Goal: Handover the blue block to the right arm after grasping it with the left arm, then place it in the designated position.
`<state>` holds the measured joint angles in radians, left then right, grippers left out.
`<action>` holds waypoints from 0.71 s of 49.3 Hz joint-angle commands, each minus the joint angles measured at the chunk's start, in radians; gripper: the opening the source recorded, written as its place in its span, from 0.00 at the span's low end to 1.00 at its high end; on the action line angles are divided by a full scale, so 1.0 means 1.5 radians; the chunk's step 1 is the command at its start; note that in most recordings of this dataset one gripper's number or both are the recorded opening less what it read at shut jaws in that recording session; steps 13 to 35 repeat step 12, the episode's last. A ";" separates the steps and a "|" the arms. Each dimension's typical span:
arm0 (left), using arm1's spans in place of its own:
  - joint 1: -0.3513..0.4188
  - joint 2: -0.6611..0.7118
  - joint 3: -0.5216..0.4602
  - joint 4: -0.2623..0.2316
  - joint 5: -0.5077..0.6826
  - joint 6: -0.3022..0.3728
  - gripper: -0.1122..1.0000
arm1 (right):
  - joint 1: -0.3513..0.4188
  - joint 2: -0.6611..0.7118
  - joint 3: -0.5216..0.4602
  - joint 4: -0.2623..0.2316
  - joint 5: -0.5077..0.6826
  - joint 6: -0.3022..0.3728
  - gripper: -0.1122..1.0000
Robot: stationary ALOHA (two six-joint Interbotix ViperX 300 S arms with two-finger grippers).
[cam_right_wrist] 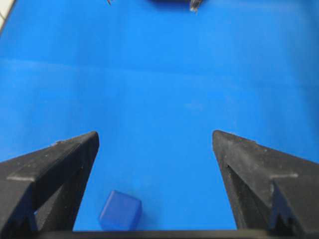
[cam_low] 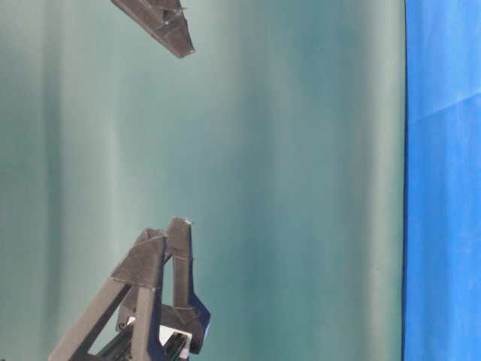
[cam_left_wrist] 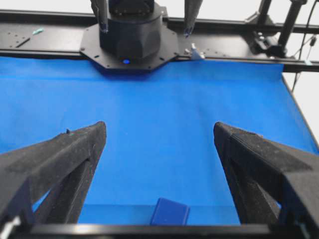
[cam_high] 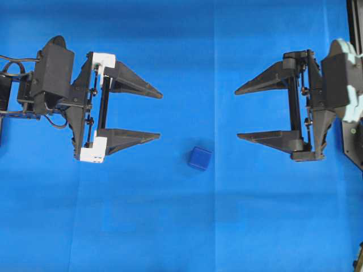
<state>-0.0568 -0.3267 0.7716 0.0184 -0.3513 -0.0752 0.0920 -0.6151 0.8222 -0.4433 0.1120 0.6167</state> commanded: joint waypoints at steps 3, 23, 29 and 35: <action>-0.002 -0.013 -0.014 0.001 -0.007 0.000 0.94 | -0.014 -0.008 0.012 -0.001 -0.046 0.000 0.91; -0.002 -0.013 -0.013 0.001 -0.007 0.001 0.94 | -0.025 -0.007 0.020 -0.002 -0.063 0.000 0.91; -0.002 -0.013 -0.013 0.001 -0.007 0.001 0.94 | -0.025 -0.007 0.020 -0.002 -0.063 0.000 0.91; -0.002 -0.013 -0.013 0.001 -0.007 0.001 0.94 | -0.025 -0.007 0.020 -0.002 -0.063 0.000 0.91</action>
